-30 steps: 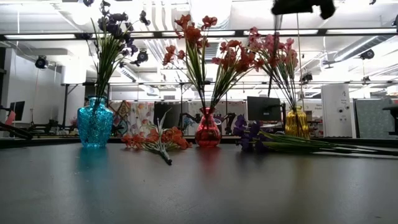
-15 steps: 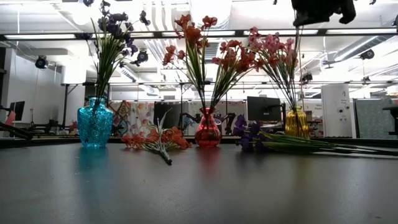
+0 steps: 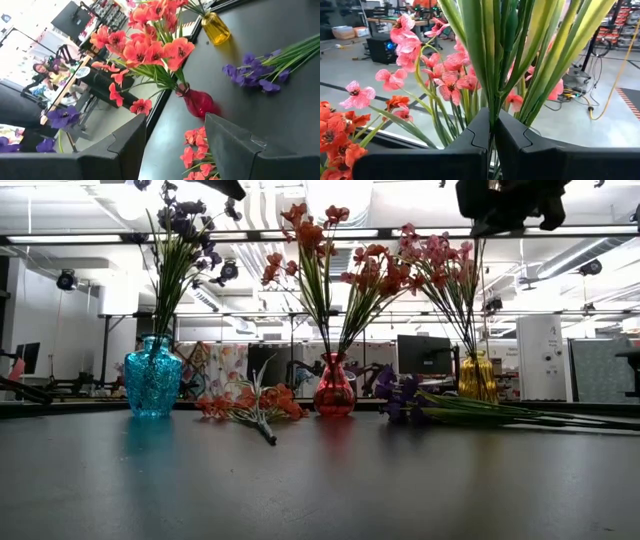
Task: Sort flowers into vase by color
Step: Put the pink flowers into the yellow vase
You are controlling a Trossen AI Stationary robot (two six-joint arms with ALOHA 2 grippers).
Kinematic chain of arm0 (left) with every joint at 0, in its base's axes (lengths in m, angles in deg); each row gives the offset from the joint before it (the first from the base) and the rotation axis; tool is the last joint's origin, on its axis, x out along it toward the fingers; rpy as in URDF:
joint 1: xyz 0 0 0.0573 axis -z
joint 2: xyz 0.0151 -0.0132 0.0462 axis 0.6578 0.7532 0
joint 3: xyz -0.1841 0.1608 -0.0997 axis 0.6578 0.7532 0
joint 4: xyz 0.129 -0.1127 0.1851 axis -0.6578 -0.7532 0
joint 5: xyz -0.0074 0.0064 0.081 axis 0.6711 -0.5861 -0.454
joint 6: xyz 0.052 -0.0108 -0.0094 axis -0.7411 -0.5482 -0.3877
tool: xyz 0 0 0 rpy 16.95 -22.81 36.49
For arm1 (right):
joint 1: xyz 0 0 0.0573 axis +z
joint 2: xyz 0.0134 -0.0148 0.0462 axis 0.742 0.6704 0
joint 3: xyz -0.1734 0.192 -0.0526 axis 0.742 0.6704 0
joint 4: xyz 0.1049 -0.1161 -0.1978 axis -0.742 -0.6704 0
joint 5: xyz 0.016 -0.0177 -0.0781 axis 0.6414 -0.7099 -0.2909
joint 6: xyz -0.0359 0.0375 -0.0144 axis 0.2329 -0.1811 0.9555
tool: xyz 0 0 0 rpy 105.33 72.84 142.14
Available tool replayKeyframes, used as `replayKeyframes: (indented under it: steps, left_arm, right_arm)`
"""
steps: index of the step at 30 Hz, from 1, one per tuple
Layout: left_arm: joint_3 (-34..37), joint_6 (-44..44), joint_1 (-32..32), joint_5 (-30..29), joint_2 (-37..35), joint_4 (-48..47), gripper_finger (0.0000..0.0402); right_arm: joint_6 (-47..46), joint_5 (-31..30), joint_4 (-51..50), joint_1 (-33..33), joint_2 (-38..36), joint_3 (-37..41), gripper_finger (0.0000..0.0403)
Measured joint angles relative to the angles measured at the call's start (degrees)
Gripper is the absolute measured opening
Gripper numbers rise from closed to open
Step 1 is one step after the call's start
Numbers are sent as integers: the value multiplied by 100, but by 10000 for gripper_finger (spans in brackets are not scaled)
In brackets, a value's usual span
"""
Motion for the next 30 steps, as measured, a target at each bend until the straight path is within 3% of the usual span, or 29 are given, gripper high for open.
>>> replayKeyframes:
  steps: [15,27,30]
  left_arm:
    - [-11,80,-7,-27,2,7,186]
    - [-2,98,-8,-50,4,20,186]
    - [0,100,-9,-50,4,22,186]
  right_arm:
    - [-207,137,-1444,-175,224,-981,13]
    - [-318,172,-1500,-659,784,-974,13]
    - [-398,431,-1460,-808,843,-974,13]
